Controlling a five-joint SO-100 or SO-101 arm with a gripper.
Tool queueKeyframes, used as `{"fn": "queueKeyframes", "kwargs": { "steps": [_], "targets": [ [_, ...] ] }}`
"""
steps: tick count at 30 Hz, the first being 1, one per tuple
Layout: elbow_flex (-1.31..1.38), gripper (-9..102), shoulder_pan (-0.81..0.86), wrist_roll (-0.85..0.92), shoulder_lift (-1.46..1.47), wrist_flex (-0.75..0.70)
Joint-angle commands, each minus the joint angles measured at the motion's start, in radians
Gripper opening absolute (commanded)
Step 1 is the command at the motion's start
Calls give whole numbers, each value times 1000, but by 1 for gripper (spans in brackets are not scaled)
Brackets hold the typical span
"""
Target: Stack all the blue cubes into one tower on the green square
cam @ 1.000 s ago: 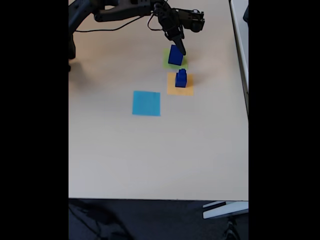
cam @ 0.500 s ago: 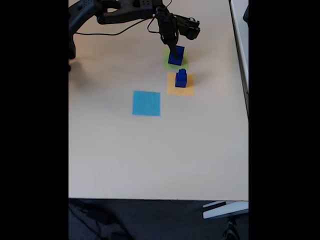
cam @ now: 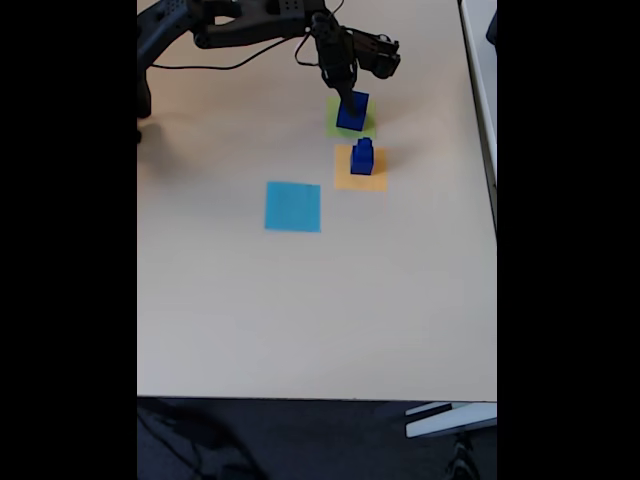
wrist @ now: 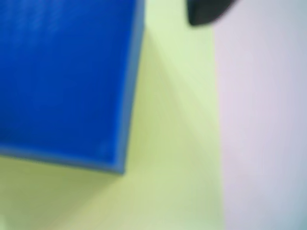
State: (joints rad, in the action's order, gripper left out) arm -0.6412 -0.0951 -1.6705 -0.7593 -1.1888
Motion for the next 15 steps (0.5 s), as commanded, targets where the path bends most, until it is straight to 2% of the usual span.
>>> {"fn": "queueKeyframes", "kwargs": {
  "steps": [1, 15],
  "targets": [
    [63, 30, -8, 17, -17, -9],
    [63, 24, -8, 38, -18, -23]
  ]
}}
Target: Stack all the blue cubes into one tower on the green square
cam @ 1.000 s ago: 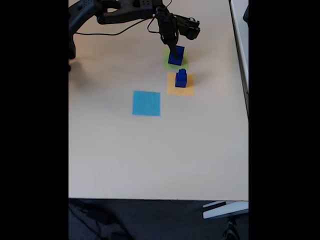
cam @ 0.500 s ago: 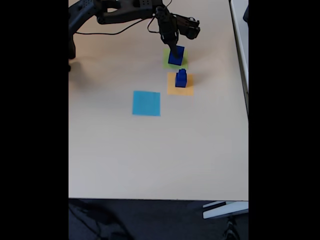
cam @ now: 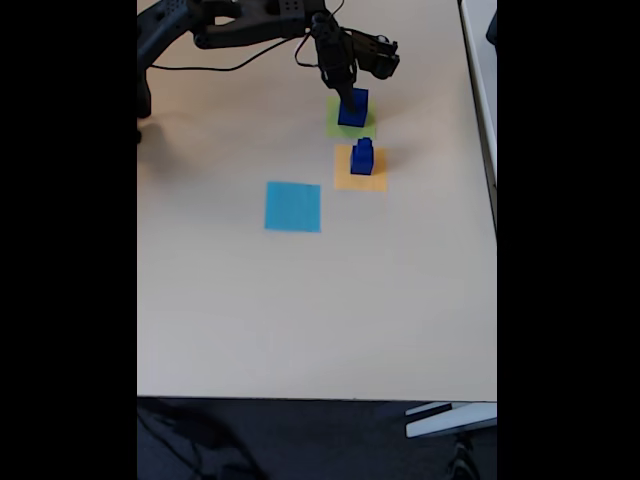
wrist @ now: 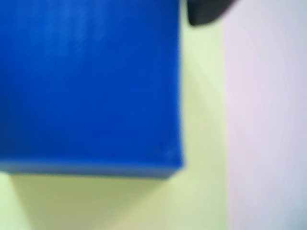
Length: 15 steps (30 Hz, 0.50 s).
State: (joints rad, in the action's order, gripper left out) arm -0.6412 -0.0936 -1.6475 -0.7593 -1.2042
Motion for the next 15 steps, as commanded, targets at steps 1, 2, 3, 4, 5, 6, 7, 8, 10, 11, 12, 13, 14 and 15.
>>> {"fn": "queueKeyframes", "kwargs": {
  "steps": [1, 2, 3, 4, 5, 6, 7, 8, 10, 11, 12, 13, 14, 15],
  "targets": [
    [63, 24, -9, 20, -18, -9],
    [63, 23, -9, 20, -18, -11],
    [63, 23, -9, 23, -18, -12],
    [63, 23, -8, 25, -18, -12],
    [63, 23, -8, 26, -20, -14],
    [63, 23, -8, 26, -20, -14],
    [63, 24, -8, 28, -20, -14],
    [63, 24, -8, 28, -20, -14],
    [63, 25, -6, 29, -20, -14],
    [63, 25, -6, 31, -20, -12],
    [63, 26, -6, 31, -21, -11],
    [64, 27, -6, 34, -23, -9],
    [72, 29, -6, 38, -23, -8],
    [78, 30, -8, 41, -23, -8]
  ]
}}
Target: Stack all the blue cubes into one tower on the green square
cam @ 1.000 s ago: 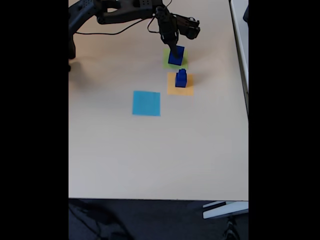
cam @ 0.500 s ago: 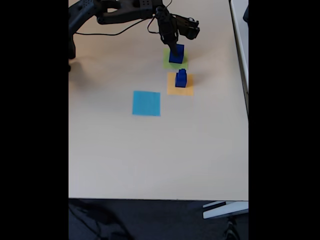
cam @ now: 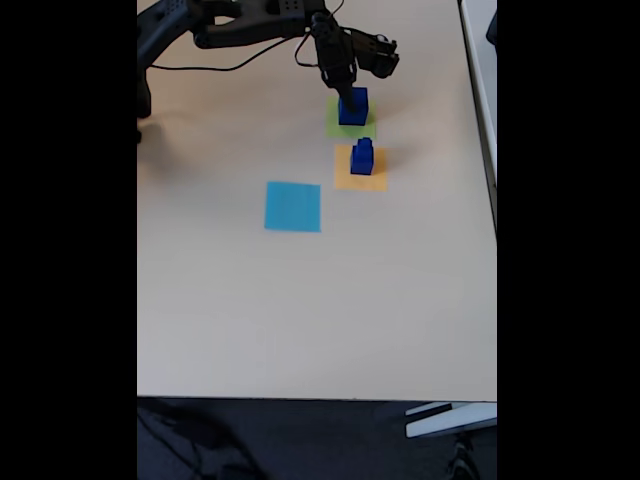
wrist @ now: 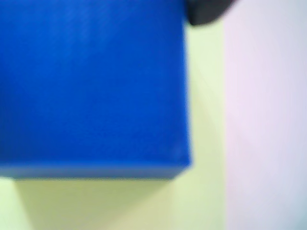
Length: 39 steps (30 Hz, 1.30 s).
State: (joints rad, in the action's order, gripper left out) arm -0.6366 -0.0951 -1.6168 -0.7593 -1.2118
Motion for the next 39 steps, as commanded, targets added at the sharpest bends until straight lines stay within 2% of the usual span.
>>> {"fn": "queueKeyframes", "kwargs": {
  "steps": [1, 11, 21, 28, 39],
  "targets": [
    [81, 31, -6, 15, -23, 0],
    [127, 36, -14, 15, -23, 2],
    [383, 41, -14, 109, 18, 20],
    [383, 41, 34, 189, -14, 91],
    [298, 40, 94, 198, -86, 92]
  ]
}}
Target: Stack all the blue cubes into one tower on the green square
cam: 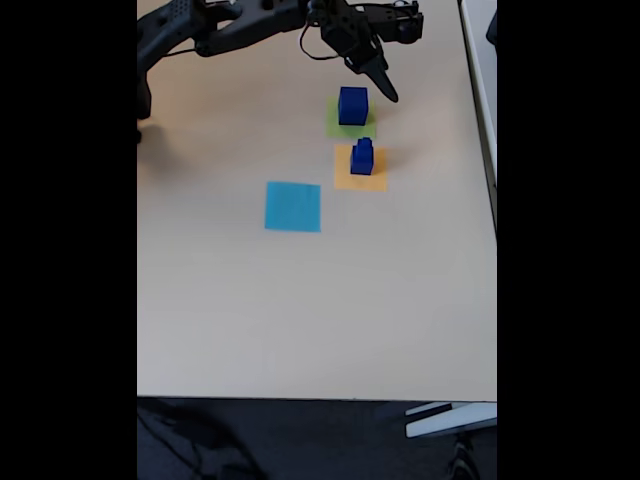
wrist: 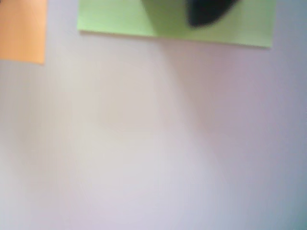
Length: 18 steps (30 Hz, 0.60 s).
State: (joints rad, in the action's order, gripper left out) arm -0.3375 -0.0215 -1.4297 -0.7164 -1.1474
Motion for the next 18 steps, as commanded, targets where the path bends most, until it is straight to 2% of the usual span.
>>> {"fn": "queueKeyframes", "kwargs": {
  "steps": [1, 18],
  "targets": [
    [-14, 40, 26, 12, -138, 28],
    [-129, 38, 135, 83, -225, 23]
  ]
}}
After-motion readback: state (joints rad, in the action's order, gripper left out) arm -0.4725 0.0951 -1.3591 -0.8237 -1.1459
